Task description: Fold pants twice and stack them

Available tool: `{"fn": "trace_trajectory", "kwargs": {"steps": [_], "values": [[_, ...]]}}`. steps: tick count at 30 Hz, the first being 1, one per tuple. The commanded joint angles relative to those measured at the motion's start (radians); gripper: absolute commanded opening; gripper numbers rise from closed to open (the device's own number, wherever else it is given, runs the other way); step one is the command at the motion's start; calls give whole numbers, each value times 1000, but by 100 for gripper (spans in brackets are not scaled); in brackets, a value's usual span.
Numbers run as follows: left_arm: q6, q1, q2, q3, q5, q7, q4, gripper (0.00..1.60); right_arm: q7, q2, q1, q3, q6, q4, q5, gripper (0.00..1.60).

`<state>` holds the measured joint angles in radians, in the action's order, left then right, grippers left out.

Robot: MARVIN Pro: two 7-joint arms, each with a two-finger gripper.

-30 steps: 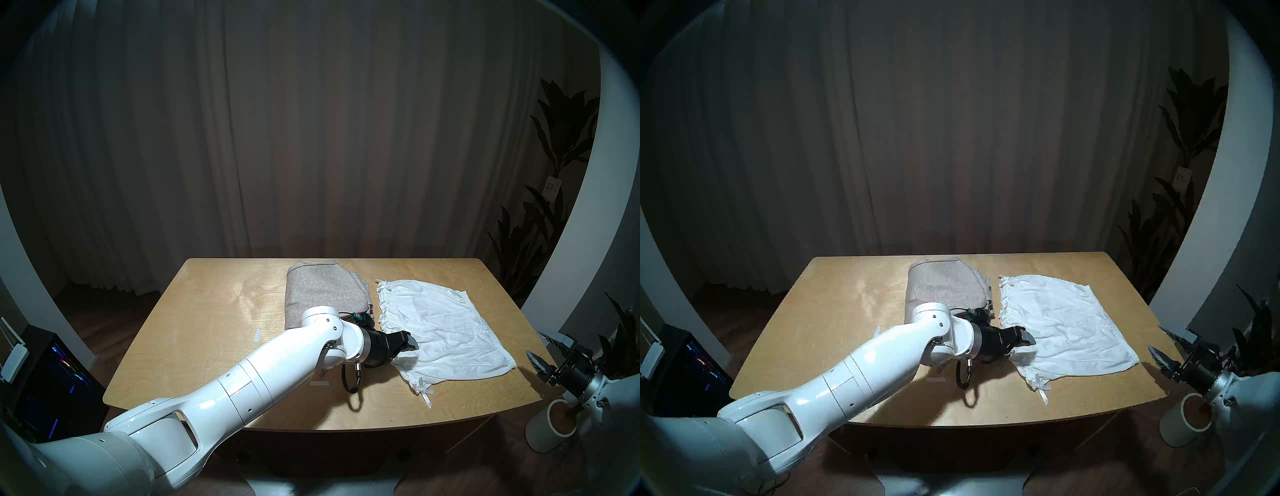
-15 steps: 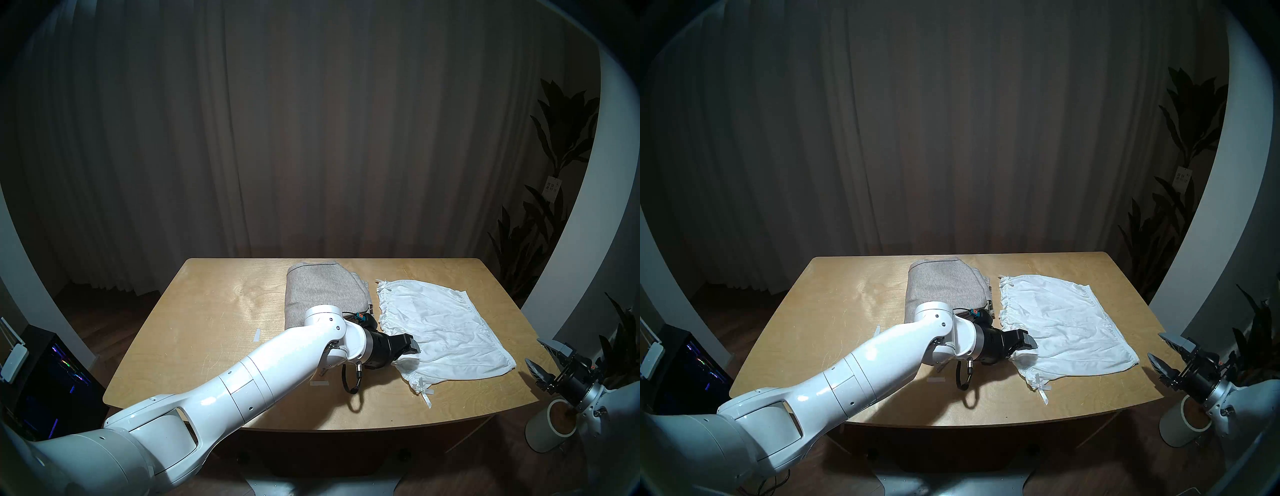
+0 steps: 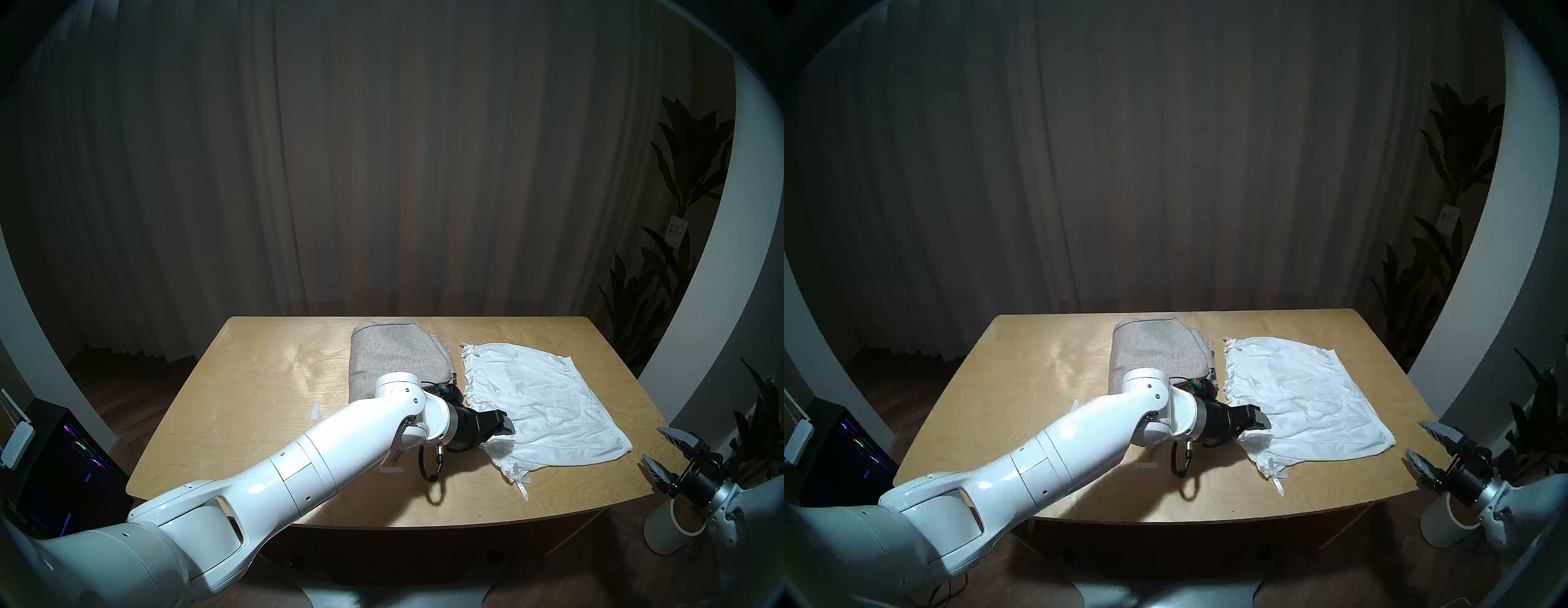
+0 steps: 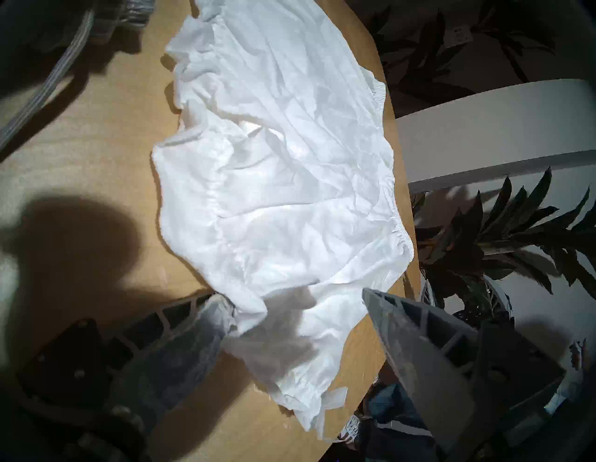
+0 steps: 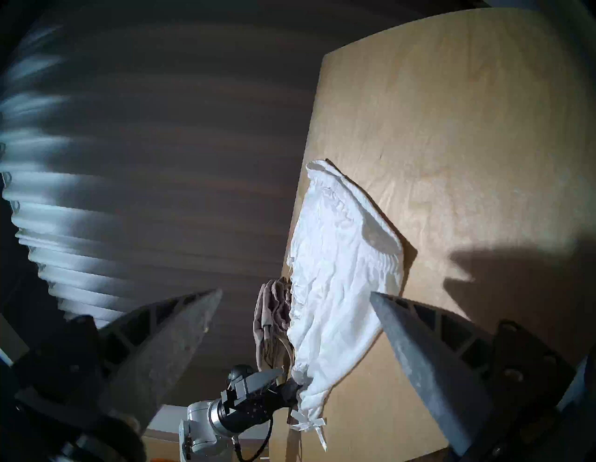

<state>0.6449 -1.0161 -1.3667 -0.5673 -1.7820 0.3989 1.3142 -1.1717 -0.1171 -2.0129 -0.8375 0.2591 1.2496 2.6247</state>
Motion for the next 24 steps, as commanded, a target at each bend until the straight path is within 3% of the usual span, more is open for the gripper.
{"fn": "trace_trajectory", "kwargs": {"steps": [1,24], "values": [[21,-26,18,31,3,29,-51,160,29,9,-8,-27,2,24,35,160],[46,6,4,26,-15,28,-109,160,271,9,-23,-108,-55,93,97,160]]}}
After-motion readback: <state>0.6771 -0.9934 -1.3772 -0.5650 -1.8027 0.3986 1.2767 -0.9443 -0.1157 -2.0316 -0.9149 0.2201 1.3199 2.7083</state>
